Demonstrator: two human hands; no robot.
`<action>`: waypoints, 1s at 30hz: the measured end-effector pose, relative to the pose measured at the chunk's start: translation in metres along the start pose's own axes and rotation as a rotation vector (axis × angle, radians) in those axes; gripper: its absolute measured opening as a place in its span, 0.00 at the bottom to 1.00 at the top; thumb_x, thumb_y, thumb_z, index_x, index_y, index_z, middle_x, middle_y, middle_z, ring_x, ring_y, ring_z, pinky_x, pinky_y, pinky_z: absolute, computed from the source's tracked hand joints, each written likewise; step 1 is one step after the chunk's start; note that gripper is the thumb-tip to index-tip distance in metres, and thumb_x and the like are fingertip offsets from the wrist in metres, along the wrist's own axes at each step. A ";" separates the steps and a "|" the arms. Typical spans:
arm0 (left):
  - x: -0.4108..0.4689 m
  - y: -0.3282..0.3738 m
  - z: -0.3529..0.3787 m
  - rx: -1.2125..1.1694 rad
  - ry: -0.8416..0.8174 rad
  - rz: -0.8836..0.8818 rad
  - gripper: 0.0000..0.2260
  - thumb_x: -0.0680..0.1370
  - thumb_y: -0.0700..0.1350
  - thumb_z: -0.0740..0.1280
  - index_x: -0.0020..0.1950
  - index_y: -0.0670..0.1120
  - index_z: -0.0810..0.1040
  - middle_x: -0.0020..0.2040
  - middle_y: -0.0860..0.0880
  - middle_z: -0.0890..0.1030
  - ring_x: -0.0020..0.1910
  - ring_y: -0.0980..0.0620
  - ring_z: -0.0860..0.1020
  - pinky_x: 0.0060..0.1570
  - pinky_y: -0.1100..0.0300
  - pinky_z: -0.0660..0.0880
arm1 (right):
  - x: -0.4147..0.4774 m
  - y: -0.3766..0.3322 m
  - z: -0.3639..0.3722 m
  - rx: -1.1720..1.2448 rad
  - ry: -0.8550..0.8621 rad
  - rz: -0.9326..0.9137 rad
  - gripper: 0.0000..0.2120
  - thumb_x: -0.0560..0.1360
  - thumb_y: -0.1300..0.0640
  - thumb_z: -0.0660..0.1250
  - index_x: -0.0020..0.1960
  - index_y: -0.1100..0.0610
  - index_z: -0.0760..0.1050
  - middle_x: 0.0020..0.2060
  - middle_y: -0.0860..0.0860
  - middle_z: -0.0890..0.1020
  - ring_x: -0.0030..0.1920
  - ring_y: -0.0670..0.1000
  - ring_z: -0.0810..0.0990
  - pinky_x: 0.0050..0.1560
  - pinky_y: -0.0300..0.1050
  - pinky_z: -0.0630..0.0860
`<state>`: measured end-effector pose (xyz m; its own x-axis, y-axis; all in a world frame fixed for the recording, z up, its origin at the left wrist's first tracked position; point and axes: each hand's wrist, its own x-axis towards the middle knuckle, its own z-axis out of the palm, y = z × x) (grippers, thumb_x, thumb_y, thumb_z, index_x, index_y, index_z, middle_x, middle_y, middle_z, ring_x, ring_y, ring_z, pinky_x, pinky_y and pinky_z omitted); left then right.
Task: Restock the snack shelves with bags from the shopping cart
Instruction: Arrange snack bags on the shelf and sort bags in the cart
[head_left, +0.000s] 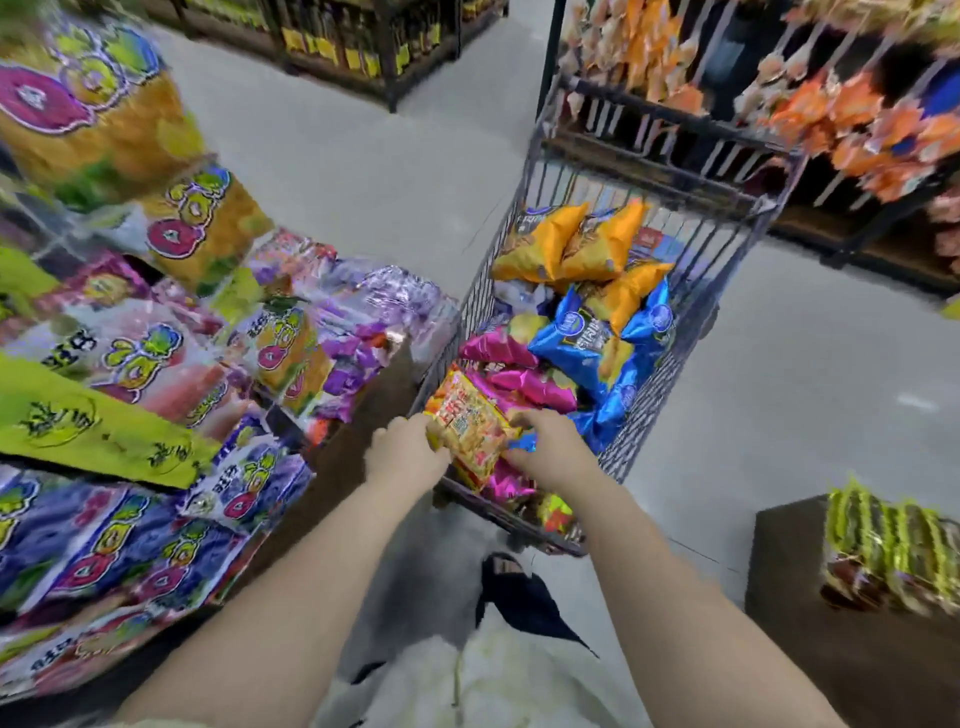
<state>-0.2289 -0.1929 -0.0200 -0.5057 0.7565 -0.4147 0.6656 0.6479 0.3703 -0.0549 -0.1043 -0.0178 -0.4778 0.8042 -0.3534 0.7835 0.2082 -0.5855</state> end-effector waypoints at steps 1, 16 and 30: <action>0.011 0.004 0.004 -0.104 -0.034 -0.057 0.07 0.72 0.50 0.69 0.49 0.54 0.77 0.50 0.48 0.80 0.54 0.44 0.78 0.52 0.52 0.76 | 0.017 0.007 -0.005 0.012 -0.028 0.011 0.18 0.72 0.58 0.73 0.61 0.57 0.77 0.54 0.52 0.79 0.55 0.51 0.77 0.54 0.45 0.74; 0.106 0.013 0.097 -1.027 -0.240 -0.831 0.23 0.76 0.45 0.72 0.68 0.42 0.68 0.59 0.44 0.75 0.52 0.46 0.78 0.41 0.56 0.80 | 0.169 0.054 0.032 0.051 -0.405 0.083 0.34 0.73 0.55 0.74 0.74 0.56 0.64 0.71 0.54 0.70 0.69 0.54 0.70 0.66 0.46 0.66; 0.123 0.010 0.111 -0.991 -0.146 -0.733 0.25 0.79 0.46 0.68 0.74 0.49 0.65 0.67 0.48 0.75 0.63 0.44 0.75 0.63 0.44 0.74 | 0.167 0.064 0.062 0.186 -0.371 0.198 0.33 0.75 0.54 0.71 0.75 0.54 0.59 0.67 0.52 0.73 0.64 0.53 0.74 0.63 0.47 0.72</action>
<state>-0.2235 -0.1028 -0.1594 -0.4752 0.2117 -0.8540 -0.4817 0.7497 0.4538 -0.1096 0.0091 -0.1593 -0.4628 0.5575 -0.6892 0.8055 -0.0601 -0.5896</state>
